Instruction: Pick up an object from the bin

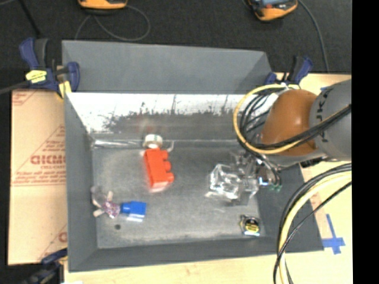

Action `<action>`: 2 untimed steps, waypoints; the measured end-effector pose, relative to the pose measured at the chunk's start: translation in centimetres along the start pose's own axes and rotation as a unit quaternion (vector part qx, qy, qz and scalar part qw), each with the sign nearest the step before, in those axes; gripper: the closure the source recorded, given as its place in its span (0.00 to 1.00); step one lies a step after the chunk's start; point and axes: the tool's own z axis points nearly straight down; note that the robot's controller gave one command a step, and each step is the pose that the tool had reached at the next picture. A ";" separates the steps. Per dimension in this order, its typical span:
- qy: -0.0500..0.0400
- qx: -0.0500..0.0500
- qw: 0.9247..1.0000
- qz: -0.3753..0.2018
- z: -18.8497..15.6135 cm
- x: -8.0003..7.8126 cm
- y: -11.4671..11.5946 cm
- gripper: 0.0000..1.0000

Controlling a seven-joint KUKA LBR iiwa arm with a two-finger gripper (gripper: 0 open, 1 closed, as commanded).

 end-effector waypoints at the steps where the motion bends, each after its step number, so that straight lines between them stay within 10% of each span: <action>1: 0.010 0.001 0.999 0.039 0.6 -1.1 0.4 0.00; 2: 0.006 0.002 0.999 0.039 0.3 -1.3 0.3 0.00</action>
Offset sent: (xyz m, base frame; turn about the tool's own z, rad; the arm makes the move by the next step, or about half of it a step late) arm 0.0061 0.0061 -0.0113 0.0789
